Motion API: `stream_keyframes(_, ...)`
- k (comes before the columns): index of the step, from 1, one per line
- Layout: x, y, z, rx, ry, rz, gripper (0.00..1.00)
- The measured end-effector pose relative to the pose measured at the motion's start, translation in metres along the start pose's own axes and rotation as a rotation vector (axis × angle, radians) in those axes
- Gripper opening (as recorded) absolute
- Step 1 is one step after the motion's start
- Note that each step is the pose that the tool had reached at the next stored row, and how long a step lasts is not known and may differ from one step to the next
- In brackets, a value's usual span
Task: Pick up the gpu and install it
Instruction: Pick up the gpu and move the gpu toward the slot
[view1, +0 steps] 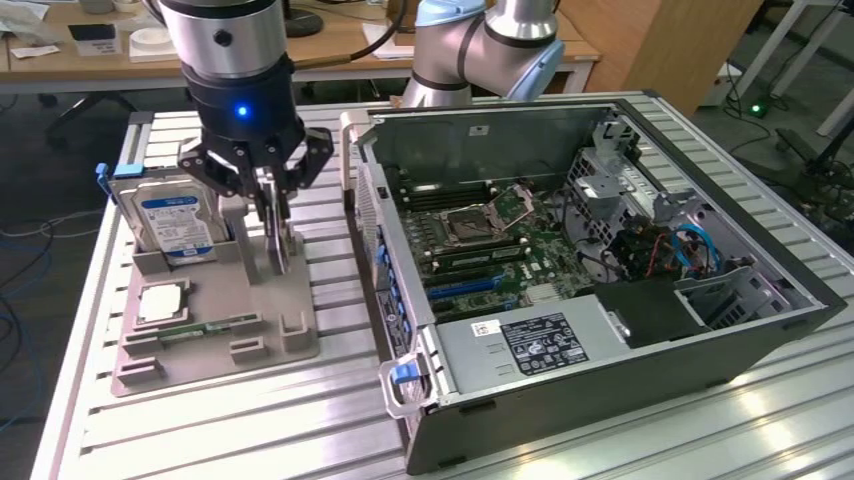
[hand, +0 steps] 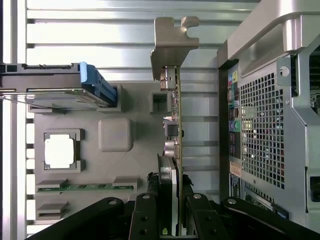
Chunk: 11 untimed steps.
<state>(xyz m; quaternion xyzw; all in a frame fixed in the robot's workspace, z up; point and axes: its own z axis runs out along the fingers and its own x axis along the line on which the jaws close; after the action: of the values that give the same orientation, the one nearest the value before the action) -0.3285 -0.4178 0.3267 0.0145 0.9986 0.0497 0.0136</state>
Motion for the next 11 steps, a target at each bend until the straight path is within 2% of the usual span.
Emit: stream_keyframes(11, -0.0001, 0.0004, -0.0042, 0.0, 0.0, 0.0, 0.27)
